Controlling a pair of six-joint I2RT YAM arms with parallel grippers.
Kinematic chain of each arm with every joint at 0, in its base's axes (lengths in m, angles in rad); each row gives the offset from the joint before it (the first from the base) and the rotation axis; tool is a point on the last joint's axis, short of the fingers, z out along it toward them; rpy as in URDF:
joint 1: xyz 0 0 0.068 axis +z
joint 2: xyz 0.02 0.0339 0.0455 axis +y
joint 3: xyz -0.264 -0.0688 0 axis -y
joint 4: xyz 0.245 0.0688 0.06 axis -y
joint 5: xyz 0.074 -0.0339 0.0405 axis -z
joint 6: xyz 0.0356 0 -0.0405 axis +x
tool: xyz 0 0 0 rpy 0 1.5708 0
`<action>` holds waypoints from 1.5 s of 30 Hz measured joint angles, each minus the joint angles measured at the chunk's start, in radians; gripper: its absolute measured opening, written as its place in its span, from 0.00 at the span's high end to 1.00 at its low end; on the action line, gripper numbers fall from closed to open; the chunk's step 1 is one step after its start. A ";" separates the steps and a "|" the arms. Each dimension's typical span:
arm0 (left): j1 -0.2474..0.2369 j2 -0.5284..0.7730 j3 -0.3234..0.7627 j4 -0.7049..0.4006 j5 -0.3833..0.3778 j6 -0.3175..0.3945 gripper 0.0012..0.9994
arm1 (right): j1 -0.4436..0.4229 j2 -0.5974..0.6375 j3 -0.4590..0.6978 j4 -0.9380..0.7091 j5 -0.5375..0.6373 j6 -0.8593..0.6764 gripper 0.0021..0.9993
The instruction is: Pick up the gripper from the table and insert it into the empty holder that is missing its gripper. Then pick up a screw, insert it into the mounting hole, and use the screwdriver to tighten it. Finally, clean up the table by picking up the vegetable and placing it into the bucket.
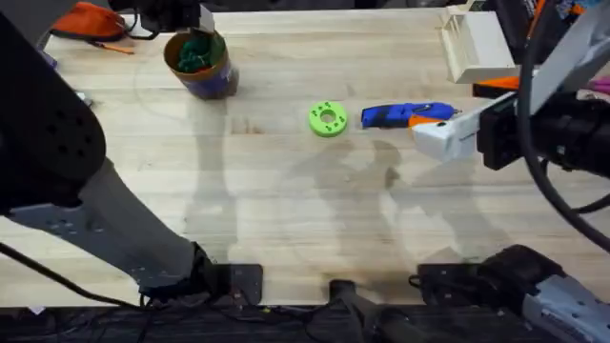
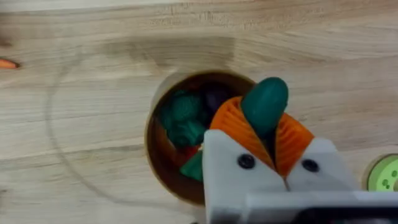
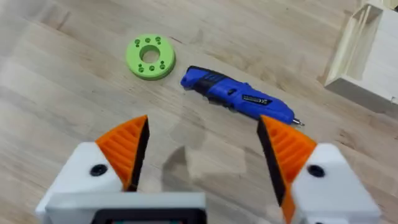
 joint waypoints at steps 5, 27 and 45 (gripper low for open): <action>0.001 0.000 0.000 -0.009 -0.001 -0.003 0.97 | 0.000 0.000 0.000 0.000 0.000 0.000 0.01; 0.005 -0.002 0.005 -0.082 -0.045 -0.011 0.01 | 0.000 0.000 0.000 0.000 0.000 0.000 0.01; 0.004 -0.321 0.076 -0.389 -0.128 -0.009 0.01 | 0.000 0.000 0.000 0.000 0.000 0.000 0.01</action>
